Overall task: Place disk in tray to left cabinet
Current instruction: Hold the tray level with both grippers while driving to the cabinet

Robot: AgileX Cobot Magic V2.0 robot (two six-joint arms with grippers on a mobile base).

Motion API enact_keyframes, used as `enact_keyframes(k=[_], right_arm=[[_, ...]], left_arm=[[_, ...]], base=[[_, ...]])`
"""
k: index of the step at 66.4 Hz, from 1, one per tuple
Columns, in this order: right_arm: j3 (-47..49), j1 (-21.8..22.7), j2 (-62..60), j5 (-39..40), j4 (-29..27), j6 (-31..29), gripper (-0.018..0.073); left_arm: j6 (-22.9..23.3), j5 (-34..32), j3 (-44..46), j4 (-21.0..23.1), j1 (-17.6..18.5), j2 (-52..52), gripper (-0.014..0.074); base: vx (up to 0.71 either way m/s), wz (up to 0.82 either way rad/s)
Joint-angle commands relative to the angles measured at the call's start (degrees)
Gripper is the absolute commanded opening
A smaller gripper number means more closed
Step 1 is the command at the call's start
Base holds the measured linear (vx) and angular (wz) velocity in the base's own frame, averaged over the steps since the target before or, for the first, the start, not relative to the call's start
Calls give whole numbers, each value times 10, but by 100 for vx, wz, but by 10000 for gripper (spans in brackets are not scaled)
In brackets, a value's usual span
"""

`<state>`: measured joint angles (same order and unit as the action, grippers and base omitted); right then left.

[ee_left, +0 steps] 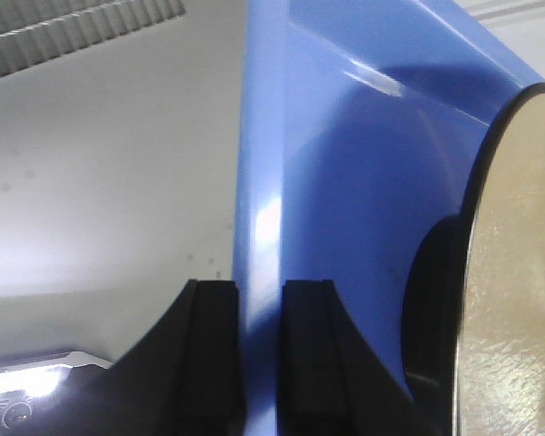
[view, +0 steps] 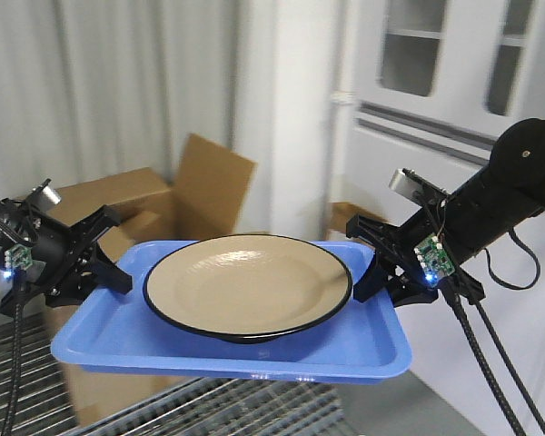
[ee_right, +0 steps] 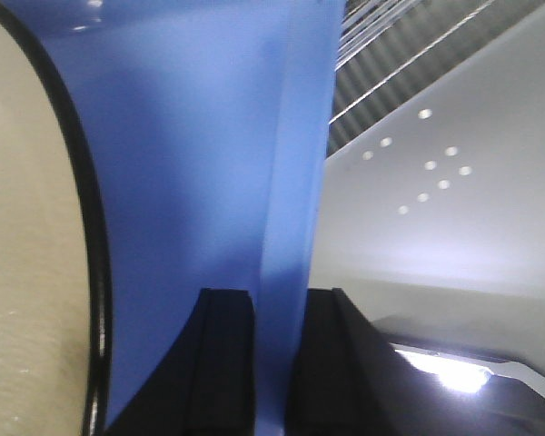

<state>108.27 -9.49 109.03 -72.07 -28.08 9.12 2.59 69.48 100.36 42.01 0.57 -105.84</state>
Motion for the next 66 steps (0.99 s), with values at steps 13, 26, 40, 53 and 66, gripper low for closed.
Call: enact_keyframes(k=[13, 26, 40, 53, 66], right_arm=[[21, -13, -34, 21, -99, -4, -6], [21, -13, -34, 22, -99, -4, -6], [21, -13, -34, 20, -98, -4, -6], [21, -13, -34, 21, -99, -4, -6], [21, -13, -34, 21, -99, -4, -6]], left_arm=[[11, 23, 22, 111, 16, 35, 0], [11, 23, 22, 111, 16, 35, 0], [11, 23, 22, 111, 16, 35, 0], [11, 23, 22, 111, 16, 35, 0], [11, 23, 22, 111, 16, 35, 0]], base=[[18, -71], [18, -71], [18, -69], [17, -66], [16, -61]])
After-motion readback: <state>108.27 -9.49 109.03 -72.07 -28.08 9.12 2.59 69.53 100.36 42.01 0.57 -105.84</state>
